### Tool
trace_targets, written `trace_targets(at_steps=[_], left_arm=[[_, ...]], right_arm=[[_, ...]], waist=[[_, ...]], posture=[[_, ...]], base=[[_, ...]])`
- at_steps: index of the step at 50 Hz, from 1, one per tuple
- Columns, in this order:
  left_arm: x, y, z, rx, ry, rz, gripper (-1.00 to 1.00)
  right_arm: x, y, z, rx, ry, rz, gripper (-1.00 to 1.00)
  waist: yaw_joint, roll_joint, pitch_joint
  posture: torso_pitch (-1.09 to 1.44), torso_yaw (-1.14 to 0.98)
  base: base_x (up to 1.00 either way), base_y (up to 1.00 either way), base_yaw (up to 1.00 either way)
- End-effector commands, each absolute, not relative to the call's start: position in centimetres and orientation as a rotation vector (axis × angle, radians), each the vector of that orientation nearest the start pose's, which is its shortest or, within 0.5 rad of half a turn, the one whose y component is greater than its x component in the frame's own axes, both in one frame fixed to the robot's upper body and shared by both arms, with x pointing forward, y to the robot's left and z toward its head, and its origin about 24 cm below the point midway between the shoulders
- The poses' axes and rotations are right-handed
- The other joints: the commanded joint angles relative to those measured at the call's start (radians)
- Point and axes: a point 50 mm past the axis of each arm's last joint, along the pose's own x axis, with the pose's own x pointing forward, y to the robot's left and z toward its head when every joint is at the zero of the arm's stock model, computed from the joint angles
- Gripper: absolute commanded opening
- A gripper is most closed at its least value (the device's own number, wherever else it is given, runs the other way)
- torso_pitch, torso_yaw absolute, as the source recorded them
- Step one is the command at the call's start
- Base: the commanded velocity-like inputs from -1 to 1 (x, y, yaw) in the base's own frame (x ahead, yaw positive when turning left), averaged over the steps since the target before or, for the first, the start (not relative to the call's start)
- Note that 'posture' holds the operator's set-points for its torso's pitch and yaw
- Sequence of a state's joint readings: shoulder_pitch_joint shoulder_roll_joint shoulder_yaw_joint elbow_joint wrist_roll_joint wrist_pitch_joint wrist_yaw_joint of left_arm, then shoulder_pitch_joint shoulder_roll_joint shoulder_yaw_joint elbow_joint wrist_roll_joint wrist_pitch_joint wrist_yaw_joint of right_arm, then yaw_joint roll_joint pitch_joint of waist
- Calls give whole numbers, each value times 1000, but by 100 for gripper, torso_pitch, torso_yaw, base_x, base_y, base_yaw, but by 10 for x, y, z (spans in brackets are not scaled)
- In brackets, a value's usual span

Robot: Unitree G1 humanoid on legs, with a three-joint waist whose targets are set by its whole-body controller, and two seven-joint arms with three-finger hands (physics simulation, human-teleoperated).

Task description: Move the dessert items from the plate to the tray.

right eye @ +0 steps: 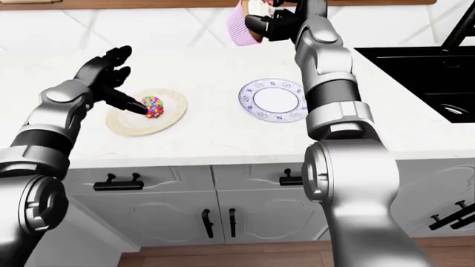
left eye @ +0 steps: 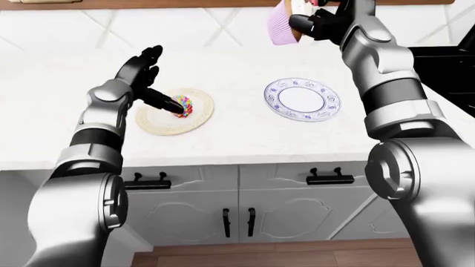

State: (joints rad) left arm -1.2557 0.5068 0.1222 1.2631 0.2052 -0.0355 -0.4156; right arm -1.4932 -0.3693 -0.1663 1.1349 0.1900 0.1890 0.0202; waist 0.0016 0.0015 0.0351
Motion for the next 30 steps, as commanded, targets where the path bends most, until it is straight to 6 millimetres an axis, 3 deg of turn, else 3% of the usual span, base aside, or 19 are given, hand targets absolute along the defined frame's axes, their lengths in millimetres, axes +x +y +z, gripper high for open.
trace_targets(at_steps=[1,16,21,30], left_arm=[[418,234,251,474,-76,-146,100],[419,231,244,534,-67,-135,98],[420,227,241,549,-66,-143,76],[420,226,235,550,-54,-155,55]], right_arm=[[419,-173,347,52,-311,-13,-100],[420,-172,345,53,-312,-13,-100],[420,-172,344,51,-311,-12,-100],[421,-172,342,47,-309,-13,-100]], waist=[[0,3,-35],[-1,1,-37],[0,1,-38],[0,1,-39]], posture=[[0,0],[0,0],[0,0],[0,0]], base=[[0,0,0],[0,0,0],[0,0,0],[0,0,0]])
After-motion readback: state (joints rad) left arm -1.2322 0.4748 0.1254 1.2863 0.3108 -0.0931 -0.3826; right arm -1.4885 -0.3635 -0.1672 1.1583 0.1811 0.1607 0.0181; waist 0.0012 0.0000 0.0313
